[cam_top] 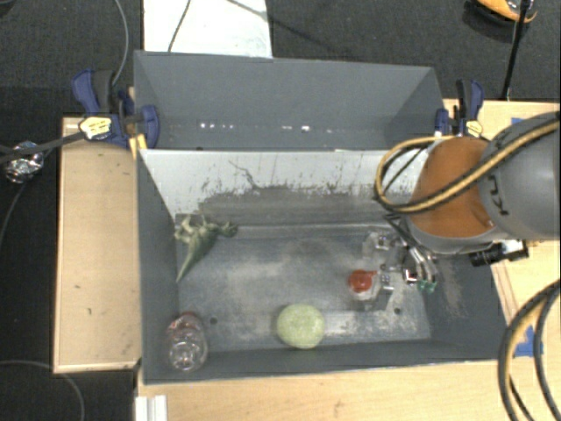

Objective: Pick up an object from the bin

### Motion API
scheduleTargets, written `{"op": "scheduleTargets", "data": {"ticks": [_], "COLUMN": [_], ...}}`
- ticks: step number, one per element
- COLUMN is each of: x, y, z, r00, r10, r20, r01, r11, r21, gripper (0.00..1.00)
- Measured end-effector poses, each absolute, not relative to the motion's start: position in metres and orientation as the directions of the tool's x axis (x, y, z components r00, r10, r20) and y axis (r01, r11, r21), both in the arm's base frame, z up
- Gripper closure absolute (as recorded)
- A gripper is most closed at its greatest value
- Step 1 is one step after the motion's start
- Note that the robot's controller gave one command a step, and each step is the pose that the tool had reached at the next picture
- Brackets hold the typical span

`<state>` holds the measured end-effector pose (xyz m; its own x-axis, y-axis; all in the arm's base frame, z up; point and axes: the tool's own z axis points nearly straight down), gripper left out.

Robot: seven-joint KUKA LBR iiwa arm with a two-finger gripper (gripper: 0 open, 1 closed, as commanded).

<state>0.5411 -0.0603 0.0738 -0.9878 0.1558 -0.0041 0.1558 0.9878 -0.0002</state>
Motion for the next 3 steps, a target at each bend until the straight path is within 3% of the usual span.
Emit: {"op": "scheduleTargets", "data": {"ticks": [1,3], "x": [0.5287,0.5280], "y": [-0.0415,-0.0414], "z": [0.0710,0.0731], "r00": [-0.920,-0.922], "r10": [0.391,0.388], "r20": [-0.005,-0.005], "r01": [0.391,0.388], "r11": [0.920,0.922], "r21": [0.006,0.006], "gripper": [1.00,1.00]}}
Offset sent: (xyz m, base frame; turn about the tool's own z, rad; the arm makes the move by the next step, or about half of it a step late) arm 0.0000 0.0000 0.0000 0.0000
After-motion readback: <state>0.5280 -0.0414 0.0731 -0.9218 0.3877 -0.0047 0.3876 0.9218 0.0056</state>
